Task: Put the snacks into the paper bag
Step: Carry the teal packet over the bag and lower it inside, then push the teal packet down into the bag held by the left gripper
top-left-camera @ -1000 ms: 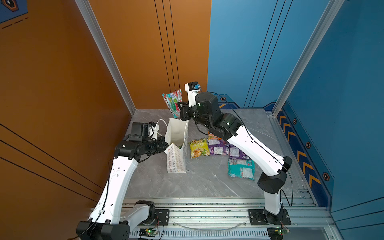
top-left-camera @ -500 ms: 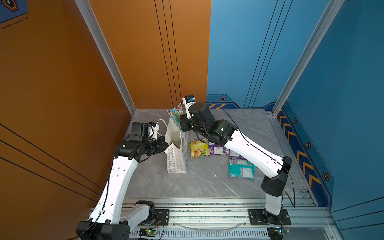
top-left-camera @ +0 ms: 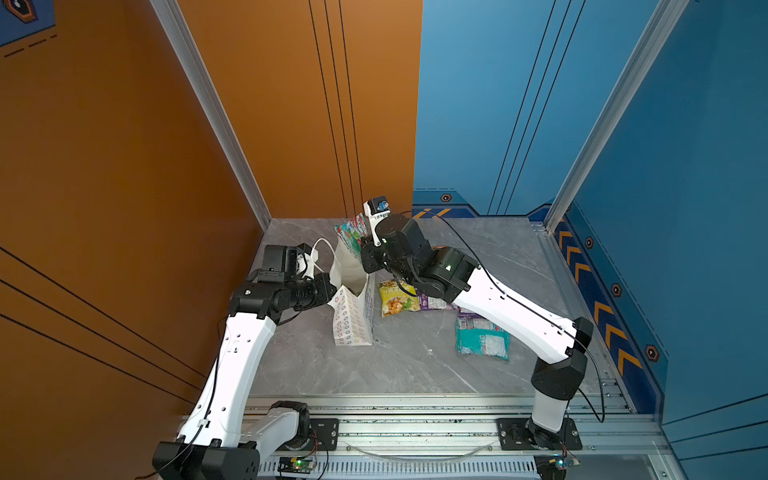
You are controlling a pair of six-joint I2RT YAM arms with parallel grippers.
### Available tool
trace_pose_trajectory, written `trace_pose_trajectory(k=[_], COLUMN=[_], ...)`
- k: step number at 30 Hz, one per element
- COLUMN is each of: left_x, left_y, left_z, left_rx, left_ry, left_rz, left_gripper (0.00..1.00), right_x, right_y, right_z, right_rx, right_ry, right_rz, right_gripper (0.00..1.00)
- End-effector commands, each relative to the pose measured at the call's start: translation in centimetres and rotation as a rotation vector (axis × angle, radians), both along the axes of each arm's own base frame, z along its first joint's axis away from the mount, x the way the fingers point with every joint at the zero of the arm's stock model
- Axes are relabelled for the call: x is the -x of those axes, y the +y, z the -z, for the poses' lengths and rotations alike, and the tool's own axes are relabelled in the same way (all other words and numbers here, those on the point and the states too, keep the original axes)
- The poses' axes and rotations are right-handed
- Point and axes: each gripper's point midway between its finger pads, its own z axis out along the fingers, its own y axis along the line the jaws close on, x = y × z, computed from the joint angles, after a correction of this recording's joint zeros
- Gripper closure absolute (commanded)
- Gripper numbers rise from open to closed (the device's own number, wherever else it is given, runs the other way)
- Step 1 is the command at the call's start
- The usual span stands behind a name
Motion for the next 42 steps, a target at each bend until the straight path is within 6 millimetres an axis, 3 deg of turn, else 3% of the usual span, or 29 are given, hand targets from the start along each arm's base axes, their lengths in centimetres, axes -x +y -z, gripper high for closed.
trace_pose_trajectory(k=[1,7,19,33,42], left_x=[0.3,0.2,0.4,0.9,0.9], left_y=[-0.1,-0.1,0.1,0.1,-0.1], left_z=[0.6,0.4,0.0,-0.5,-0.2], left_rx=[-0.008,-0.002,-0.011,0.01,0.029], left_ry=[0.016,0.007,-0.016,-0.05,-0.057], left_rz=[0.003,0.002,-0.012,-0.028,-0.033], left_gripper=[0.94,0.95,0.95,0.95,0.95], right_x=[-0.1,0.1,0.2,1.5,1.6], right_y=[-0.3,0.8,-0.3,0.3,-0.4], right_z=[-4.6,-4.0,-2.2,0.3,2.9], right_rx=[-0.074,-0.073,-0.009,0.077,0.095], right_ry=[-0.087,-0.076,-0.033,0.029,0.139], right_rz=[0.034,0.077,0.145,0.127,0.127], right_gripper=[1.0,1.0,1.0,1.0,1.0])
